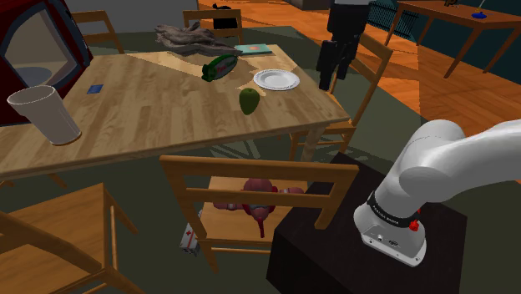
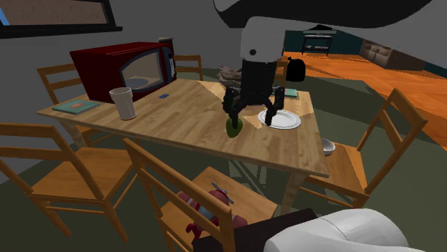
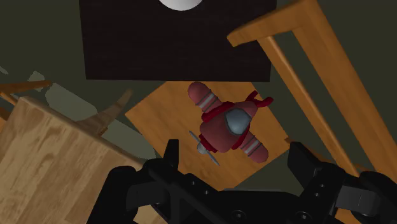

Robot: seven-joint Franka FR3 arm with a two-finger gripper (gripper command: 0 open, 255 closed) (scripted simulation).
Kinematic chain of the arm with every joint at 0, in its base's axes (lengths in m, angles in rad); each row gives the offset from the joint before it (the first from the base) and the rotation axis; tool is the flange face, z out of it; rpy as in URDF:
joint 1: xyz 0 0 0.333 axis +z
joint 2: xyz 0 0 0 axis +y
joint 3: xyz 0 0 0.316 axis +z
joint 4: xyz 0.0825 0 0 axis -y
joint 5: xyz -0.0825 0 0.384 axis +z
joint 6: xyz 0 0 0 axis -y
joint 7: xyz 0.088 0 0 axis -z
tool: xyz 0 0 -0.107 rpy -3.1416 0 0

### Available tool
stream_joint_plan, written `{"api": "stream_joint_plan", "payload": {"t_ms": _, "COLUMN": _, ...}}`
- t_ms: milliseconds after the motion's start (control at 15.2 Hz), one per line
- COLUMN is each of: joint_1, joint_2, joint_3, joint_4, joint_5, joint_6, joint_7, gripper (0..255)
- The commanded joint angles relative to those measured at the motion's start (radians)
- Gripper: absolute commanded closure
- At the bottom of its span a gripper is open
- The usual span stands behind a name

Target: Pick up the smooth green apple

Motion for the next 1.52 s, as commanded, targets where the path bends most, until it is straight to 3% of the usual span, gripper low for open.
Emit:
{"api": "stream_joint_plan", "payload": {"t_ms": 0, "joint_1": 0.0, "joint_2": 0.0, "joint_3": 0.0, "joint_4": 0.0, "joint_5": 0.0, "joint_6": 0.0, "joint_7": 0.0, "gripper": 0}}
{"api": "stream_joint_plan", "payload": {"t_ms": 726, "joint_1": -0.048, "joint_2": 0.364, "joint_3": -0.015, "joint_4": 0.073, "joint_5": 0.004, "joint_6": 0.293, "joint_7": 0.018, "gripper": 0}}
{"api": "stream_joint_plan", "payload": {"t_ms": 1452, "joint_1": -0.082, "joint_2": 0.766, "joint_3": -0.041, "joint_4": 0.298, "joint_5": 0.017, "joint_6": 0.472, "joint_7": 0.037, "gripper": 0}}
